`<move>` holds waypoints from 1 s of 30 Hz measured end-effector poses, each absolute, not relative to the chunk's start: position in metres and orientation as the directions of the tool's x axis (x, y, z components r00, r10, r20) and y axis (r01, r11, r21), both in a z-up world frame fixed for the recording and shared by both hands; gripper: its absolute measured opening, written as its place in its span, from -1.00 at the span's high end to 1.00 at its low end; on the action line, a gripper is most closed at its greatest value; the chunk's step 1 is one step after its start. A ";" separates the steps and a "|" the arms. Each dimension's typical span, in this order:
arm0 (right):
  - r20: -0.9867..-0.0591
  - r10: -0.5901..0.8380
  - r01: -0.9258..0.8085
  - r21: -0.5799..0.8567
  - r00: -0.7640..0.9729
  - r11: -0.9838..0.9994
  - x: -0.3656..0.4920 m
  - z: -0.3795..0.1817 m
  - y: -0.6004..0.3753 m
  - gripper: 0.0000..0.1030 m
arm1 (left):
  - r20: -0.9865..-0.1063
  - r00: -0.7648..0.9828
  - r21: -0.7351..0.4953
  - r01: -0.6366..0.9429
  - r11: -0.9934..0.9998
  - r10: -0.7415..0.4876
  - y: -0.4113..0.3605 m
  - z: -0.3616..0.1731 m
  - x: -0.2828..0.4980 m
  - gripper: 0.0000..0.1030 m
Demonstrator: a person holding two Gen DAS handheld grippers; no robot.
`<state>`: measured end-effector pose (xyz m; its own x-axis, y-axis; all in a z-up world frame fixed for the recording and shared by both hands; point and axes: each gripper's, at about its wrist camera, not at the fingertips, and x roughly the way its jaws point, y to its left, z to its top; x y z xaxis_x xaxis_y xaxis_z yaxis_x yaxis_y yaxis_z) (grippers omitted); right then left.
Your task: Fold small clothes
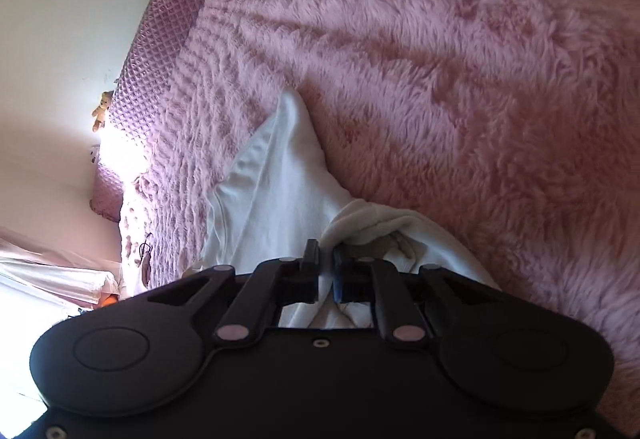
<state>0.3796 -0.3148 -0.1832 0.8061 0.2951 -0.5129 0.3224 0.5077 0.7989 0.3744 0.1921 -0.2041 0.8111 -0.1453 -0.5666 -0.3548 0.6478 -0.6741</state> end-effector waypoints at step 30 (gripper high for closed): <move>-0.600 0.229 0.143 0.508 0.767 0.850 0.396 -0.177 -0.291 0.47 | -0.716 0.692 -0.395 -0.289 0.872 -0.095 0.171 -0.188 0.399 -0.12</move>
